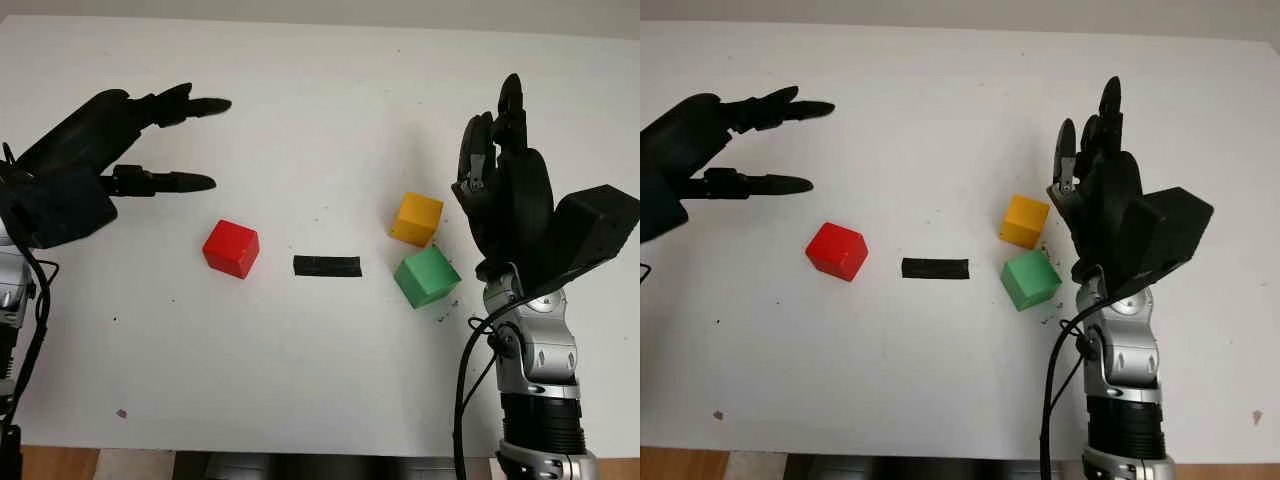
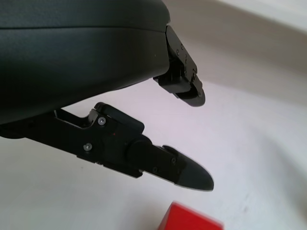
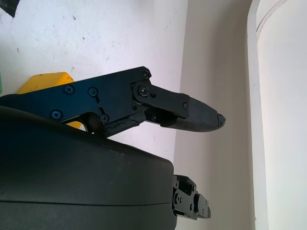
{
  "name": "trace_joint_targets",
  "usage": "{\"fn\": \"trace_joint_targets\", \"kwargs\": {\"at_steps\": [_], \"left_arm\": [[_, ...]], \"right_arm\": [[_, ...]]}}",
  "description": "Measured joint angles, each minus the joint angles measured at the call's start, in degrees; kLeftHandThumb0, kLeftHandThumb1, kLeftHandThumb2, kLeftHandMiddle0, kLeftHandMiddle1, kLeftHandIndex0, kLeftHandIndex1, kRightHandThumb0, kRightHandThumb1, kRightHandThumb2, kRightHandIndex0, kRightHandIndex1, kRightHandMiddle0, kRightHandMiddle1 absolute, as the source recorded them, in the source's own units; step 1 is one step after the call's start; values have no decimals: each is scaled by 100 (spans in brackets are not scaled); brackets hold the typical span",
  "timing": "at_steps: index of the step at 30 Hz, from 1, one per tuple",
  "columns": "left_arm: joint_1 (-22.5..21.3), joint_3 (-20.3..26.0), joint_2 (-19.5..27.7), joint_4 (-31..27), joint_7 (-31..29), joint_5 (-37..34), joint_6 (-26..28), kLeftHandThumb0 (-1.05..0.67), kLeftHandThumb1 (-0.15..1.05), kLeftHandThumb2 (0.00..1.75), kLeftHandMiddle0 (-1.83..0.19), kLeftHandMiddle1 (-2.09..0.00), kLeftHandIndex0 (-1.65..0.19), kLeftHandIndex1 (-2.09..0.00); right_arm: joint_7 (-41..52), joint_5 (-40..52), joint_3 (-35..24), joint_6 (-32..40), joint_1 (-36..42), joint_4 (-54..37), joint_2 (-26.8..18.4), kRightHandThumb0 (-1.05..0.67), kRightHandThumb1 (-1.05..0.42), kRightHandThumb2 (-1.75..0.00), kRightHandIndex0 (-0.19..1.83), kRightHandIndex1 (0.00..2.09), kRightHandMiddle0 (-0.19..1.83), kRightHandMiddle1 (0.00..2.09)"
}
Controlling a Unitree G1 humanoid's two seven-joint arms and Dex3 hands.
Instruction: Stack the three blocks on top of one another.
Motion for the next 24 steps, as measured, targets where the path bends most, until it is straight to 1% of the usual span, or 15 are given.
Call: {"fn": "trace_joint_targets", "kwargs": {"at_steps": [3,6,9,13,17,24], "left_arm": [[21,-122,194,-55,-188,147,-170,-70,89,4,-5,-4,-51,-10],[31,-179,306,-94,-330,157,-307,-72,90,5,-4,-4,-51,-8],[28,-243,366,-80,-398,193,-481,-78,93,6,-5,-5,-50,-7],[8,-382,376,35,-392,341,-718,-81,95,7,-4,-5,-50,-6],[8,-474,373,184,-230,482,-966,-82,95,6,-4,-5,-50,-6],[26,-583,371,213,-130,629,-987,-82,95,5,-2,-5,-49,-5]], "right_arm": [[9,-20,1,-35,-2,10,0,-59,-105,-65,-19,0,-19,0],[-75,-21,1,-18,-3,9,22,-60,-105,-62,-19,0,-19,0],[-152,-28,17,11,-3,9,56,-58,-105,-64,-19,0,-19,0],[-193,-25,56,14,-2,9,84,-56,-105,-66,-19,0,-19,0],[-211,-54,85,16,-1,8,84,-57,-105,-66,-19,0,-19,0],[-205,-51,80,29,10,4,84,-58,-105,-64,-19,0,-19,0]]}}
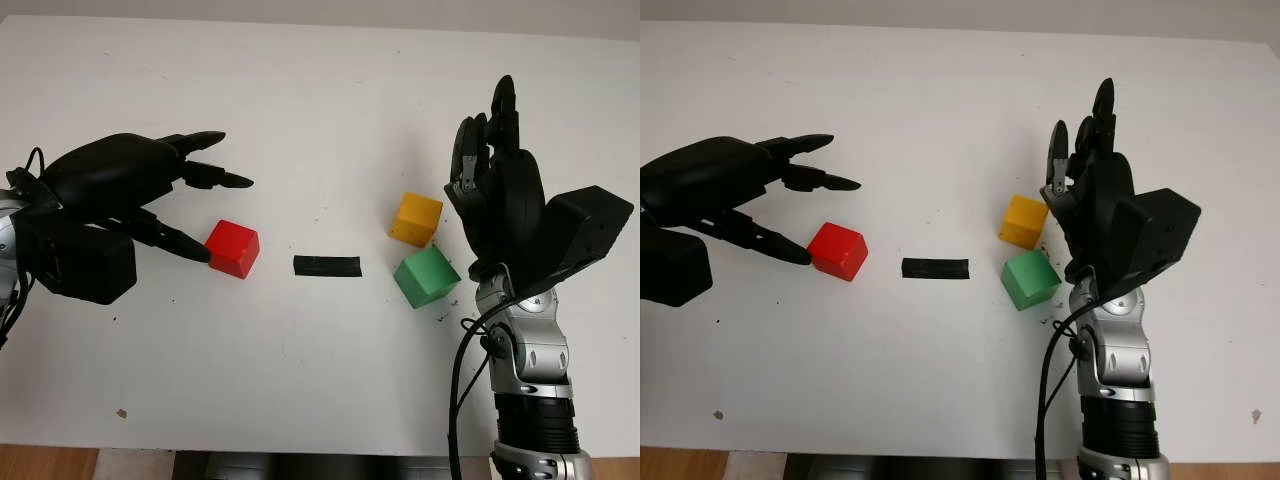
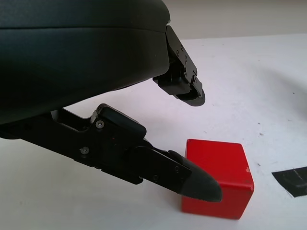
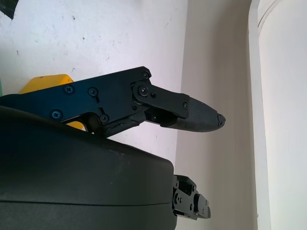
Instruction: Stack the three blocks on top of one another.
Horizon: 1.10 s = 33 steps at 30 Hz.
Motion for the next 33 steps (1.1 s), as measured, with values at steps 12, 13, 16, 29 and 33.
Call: {"fn": "trace_joint_targets", "kwargs": {"at_steps": [12,13,16,29,33], "left_arm": [[678,-19,16,-682,1352,1509,-73,-75,90,5,-8,-7,-56,-9],[713,-20,15,-691,1429,1552,-86,-74,89,5,-9,-7,-58,-11],[744,-35,15,-691,1632,1620,-173,-71,88,5,-12,-7,-62,-14],[749,-212,-84,-183,2495,1599,-951,-54,86,6,-32,-7,-39,-107],[733,-223,-189,152,2960,1618,-1380,-48,91,6,-36,-8,-34,-126]], "right_arm": [[102,63,-7,2,50,0,-1,-59,-105,-63,-19,0,-19,0],[102,57,-6,3,54,0,-1,-59,-105,-63,-19,0,-19,0],[112,45,-3,2,54,0,-2,-59,-105,-63,-19,0,-19,0],[164,27,3,-6,56,1,-6,-58,-105,-65,-19,0,-19,0],[165,27,-1,-6,56,1,-6,-58,-105,-65,-19,0,-19,0]]}}
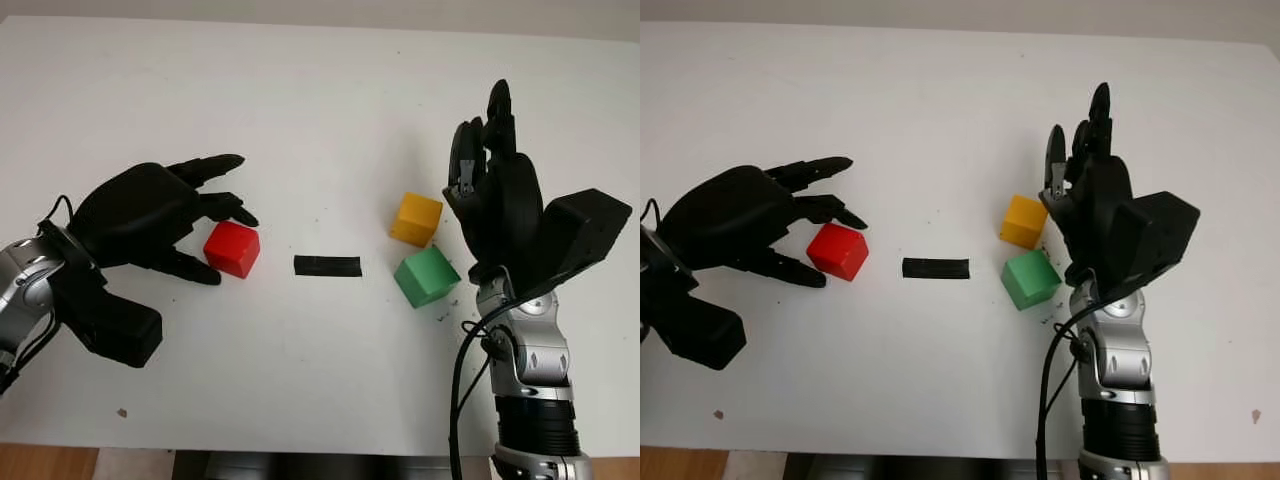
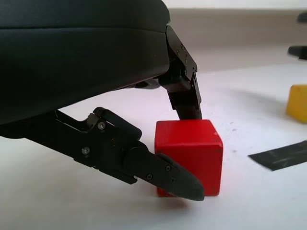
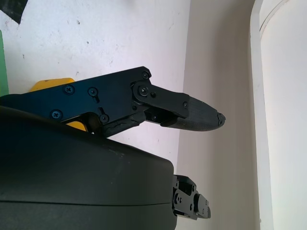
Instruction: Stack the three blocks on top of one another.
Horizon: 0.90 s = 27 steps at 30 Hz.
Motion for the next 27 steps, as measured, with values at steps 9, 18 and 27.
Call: {"fn": "trace_joint_targets", "kwargs": {"at_steps": [9,18,27], "left_arm": [[-113,-48,-23,286,296,139,-198,-44,92,6,-39,-8,-36,-137],[-108,-48,-192,282,288,-119,-86,-41,93,5,-42,-8,-31,-147],[-107,-43,-314,-53,288,-166,112,-43,94,6,-40,-6,-26,-159]], "right_arm": [[-15,6,-7,6,0,0,-2,-60,-105,-62,-19,0,-19,0],[-9,-33,14,13,0,3,-2,-62,-105,-62,-19,0,-19,0],[60,-45,15,-2,1,5,-7,-62,-105,-61,-19,0,-19,0]]}}
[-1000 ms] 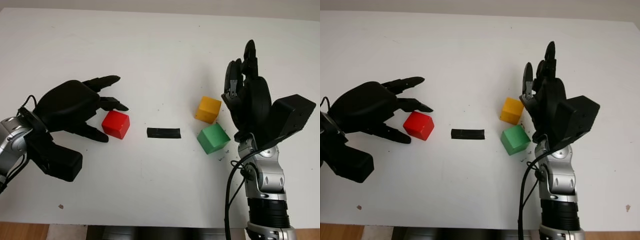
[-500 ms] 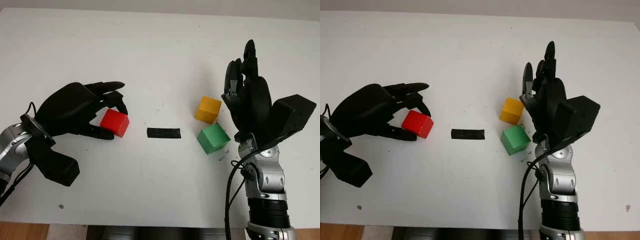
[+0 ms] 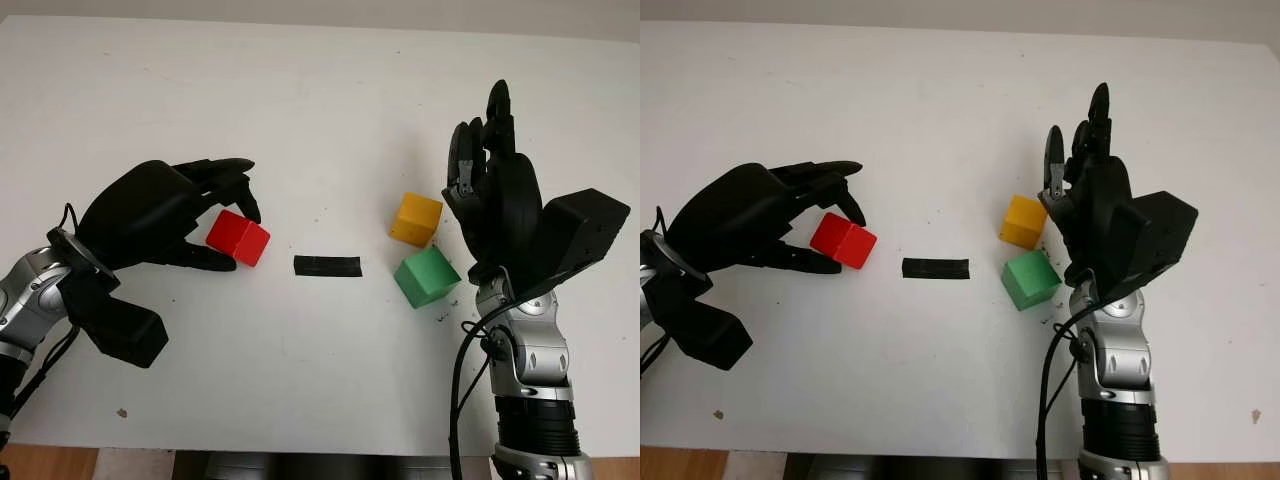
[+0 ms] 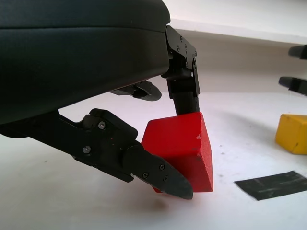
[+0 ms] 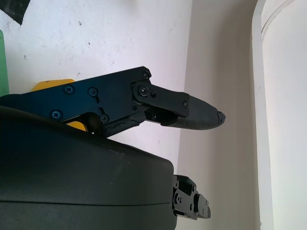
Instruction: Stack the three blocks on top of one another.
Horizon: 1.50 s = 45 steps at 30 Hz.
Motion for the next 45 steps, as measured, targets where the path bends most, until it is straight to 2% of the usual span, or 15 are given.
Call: {"fn": "trace_joint_targets", "kwargs": {"at_steps": [4,8,13,16,18,20,22,25,29,34,39,41,42,43,45], "left_arm": [[1,17,-151,-576,-258,-169,451,-41,95,6,-42,-7,-26,-171],[-65,10,-323,-1203,-917,-416,1065,-39,96,6,-44,-8,-25,-174],[-579,-220,-465,-1633,-1787,-426,1511,-36,96,5,-46,-8,-29,-177],[-855,-416,-559,-1659,-2137,-419,1555,-36,94,5,-49,-8,-41,-153],[-997,-532,-650,-1631,-2272,-417,1555,-37,93,5,-50,-8,-46,-148],[-1128,-637,-780,-1565,-2390,-423,1589,-38,93,5,-50,-8,-50,-149],[-1186,-681,-906,-1471,-2450,-488,1604,-38,92,5,-50,-8,-53,-159],[-1224,-705,-1184,-1243,-2738,-930,1829,-38,92,5,-48,-9,-47,-176],[-1275,-771,-1380,-1102,-3022,-1109,2124,-38,92,5,-48,-10,-40,-181],[-1446,-955,-1382,-1114,-3266,-756,2353,-38,94,6,-47,-11,-37,-180],[-1543,-1196,-1395,-1196,-3380,-327,2433,-37,92,5,-47,-16,-43,-157],[-1544,-1267,-1403,-1209,-3387,-221,2437,-35,90,5,-39,-35,-47,-151],[-1546,-1286,-1410,-1225,-3386,-176,2433,-35,89,5,-28,-60,-50,-151],[-1551,-1308,-1415,-1240,-3384,-129,2423,-35,89,5,-23,-71,-50,-154],[-1564,-1349,-1428,-1263,-3392,-47,2417,-35,90,6,-17,-81,-49,-156]], "right_arm": [[14,-19,5,-1,0,1,-3,-61,-105,-61,-19,0,-19,0],[0,-53,6,-1,0,2,-7,-62,-105,-61,-19,0,-19,0],[-38,-61,24,2,-2,10,-2,-61,-105,-61,-19,0,-19,0],[-44,-61,35,2,-4,31,2,-61,-105,-61,-19,0,-19,0],[-55,-60,43,2,-4,36,7,-61,-105,-61,-19,0,-19,0],[-73,-57,56,2,-4,38,21,-61,-105,-61,-19,0,-19,0],[-88,-63,75,3,-4,38,27,-61,-105,-61,-19,0,-19,0],[-98,-79,98,3,-3,38,27,-61,-105,-62,-19,0,-19,0],[-125,-96,105,32,-2,38,27,-63,-105,-61,-19,0,-19,0],[-148,-91,106,34,-1,37,32,-63,-105,-60,-19,0,-19,0],[-233,-82,107,35,-1,37,110,-62,-105,-58,-19,0,-19,0],[-232,-79,108,34,-1,37,122,-62,-105,-58,-19,0,-19,0],[-231,-80,107,34,-1,37,122,-62,-105,-59,-19,0,-19,0],[-229,-83,107,34,-1,37,122,-62,-105,-59,-19,0,-19,0],[-228,-82,107,34,1,37,122,-62,-105,-59,-19,0,-19,0]]}}
